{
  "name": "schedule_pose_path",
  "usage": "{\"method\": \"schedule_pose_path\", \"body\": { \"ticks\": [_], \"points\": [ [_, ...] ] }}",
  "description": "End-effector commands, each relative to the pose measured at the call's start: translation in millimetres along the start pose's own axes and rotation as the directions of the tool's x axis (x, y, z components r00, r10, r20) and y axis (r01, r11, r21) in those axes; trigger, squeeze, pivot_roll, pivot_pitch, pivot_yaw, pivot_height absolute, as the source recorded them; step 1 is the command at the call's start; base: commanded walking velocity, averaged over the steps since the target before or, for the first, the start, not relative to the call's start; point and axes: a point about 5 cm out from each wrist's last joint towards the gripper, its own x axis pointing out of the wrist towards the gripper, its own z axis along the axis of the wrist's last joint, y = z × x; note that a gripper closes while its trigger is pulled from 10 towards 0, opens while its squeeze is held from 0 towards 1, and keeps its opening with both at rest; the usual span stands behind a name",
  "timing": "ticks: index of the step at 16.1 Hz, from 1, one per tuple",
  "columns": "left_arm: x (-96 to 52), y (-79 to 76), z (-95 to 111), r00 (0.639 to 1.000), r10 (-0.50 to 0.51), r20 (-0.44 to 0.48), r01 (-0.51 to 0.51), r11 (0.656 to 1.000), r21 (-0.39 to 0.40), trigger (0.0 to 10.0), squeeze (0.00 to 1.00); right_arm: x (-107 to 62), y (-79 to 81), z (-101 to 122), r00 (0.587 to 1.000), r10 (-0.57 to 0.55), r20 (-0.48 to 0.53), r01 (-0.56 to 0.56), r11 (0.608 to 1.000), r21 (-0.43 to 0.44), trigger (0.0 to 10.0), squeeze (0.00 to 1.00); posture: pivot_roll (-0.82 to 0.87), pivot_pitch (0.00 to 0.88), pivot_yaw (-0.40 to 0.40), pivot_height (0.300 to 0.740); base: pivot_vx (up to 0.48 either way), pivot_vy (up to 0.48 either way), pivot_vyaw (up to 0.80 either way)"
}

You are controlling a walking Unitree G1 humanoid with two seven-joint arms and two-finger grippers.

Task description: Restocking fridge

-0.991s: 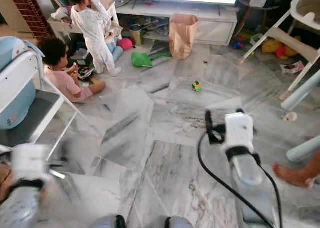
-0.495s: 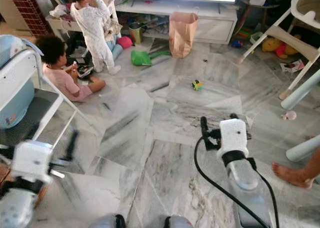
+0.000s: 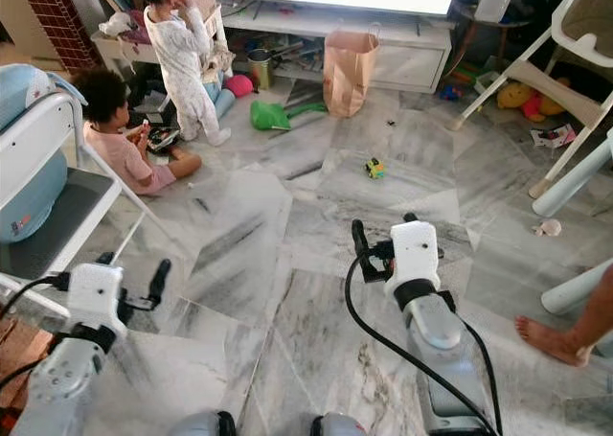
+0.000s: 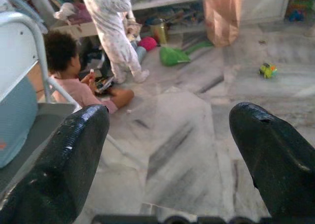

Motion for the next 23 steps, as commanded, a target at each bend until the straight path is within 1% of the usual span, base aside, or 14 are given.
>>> {"method": "schedule_pose_path", "body": {
  "ticks": [1,2,3,4,8,9,10,11,15,16,17,19,20,23],
  "points": [
    [-6.4,-1.9,6,1.0,0.01,0.018,-0.01,0.999,-0.031,10.0,1.0,-4.3,-2.7,4,1.0,-0.018,0.02,0.018,1.0,0.022,10.0,1.0,0.0,0.064,0.013,0.74,0.0,0.0,0.0],
    [-10.6,-3.5,6,1.0,0.006,0.017,-0.006,0.999,-0.037,10.0,1.0,-6.4,-4.9,5,0.999,-0.03,0.025,0.029,0.999,0.025,10.0,1.0,0.0,0.061,0.014,0.74,0.0,0.0,0.0],
    [-14.5,-6.6,4,1.0,-0.013,0.012,0.013,0.999,-0.031,10.0,0.64,-8.6,-7.9,5,0.999,-0.042,0.025,0.042,0.999,0.013,10.0,1.0,0.01,0.062,0.018,0.74,0.0,0.0,0.0],
    [-15.5,-7.4,3,1.0,-0.013,0.01,0.013,1.0,-0.018,10.0,0.0,-9.4,-9.0,5,0.999,-0.046,0.023,0.046,0.999,0.012,10.0,1.0,0.01,0.067,0.02,0.74,0.0,0.0,0.0],
    [-24.9,-7.8,2,0.999,0.036,-0.003,-0.036,0.999,-0.026,10.0,0.0,-14.7,-22.7,5,0.995,-0.101,0.021,0.101,0.995,-0.006,10.0,1.0,0.01,0.079,0.025,0.74,0.0,0.0,0.0],
    [-26.2,-8.9,1,0.999,0.036,-0.011,-0.036,0.999,-0.023,10.0,0.0,-16.0,-22.6,5,0.995,-0.096,0.018,0.096,0.995,-0.008,10.0,0.9,0.01,0.084,0.024,0.74,0.0,0.0,0.0],
    [-24.9,-9.9,0,1.0,0.026,-0.014,-0.027,0.999,-0.019,10.0,0.0,-15.5,-19.3,3,0.997,-0.082,0.011,0.082,0.997,-0.002,10.0,0.14,0.0,0.086,0.026,0.74,0.0,0.0,0.0],
    [-18.4,-9.0,1,0.999,0.03,-0.012,-0.03,0.999,-0.019,10.0,0.0,-11.7,-14.0,4,0.997,-0.07,0.014,0.07,0.998,0.005,10.0,0.0,0.0,0.089,0.027,0.74,0.0,0.0,0.0],
    [0.5,-2.1,-3,0.997,0.068,-0.023,-0.069,0.997,-0.044,10.0,0.0,-4.2,-6.3,-6,0.997,-0.072,-0.012,0.073,0.997,0.03,10.0,0.0,-0.02,0.092,0.028,0.74,0.0,0.0,0.0],
    [9.6,-6.4,-8,0.997,0.06,-0.044,-0.062,0.996,-0.058,10.0,0.0,-4.1,-4.9,-18,0.997,-0.067,-0.048,0.068,0.997,0.036,10.0,0.0,-0.01,0.082,0.03,0.74,0.0,0.0,0.0],
    [13.3,-9.4,-4,0.999,0.036,-0.024,-0.037,0.999,-0.04,10.0,0.0,-3.4,-4.8,-22,0.996,-0.068,-0.062,0.07,0.997,0.033,10.0,0.0,-0.01,0.074,0.03,0.74,0.0,0.0,0.0],
    [11.3,-6.2,0,0.999,0.047,-0.014,-0.047,0.998,-0.039,10.0,0.0,3.7,-8.5,-10,0.996,-0.09,-0.013,0.09,0.996,0.025,10.0,0.0,-0.01,0.064,0.04,0.74,0.0,0.0,0.0],
    [3.9,-6.9,2,0.999,0.042,-0.017,-0.043,0.999,-0.032,10.0,0.0,8.7,-10.6,-2,0.995,-0.1,0.015,0.1,0.995,0.017,10.0,0.0,0.0,0.076,0.047,0.74,0.0,0.0,0.0],
    [-4.3,-8.9,1,0.999,0.044,-0.008,-0.044,0.999,-0.015,10.0,0.0,3.9,-12.5,-4,0.994,-0.107,0.015,0.107,0.994,0.024,10.0,0.0,0.01,0.073,0.042,0.74,0.0,0.0,0.0]
  ]
}}
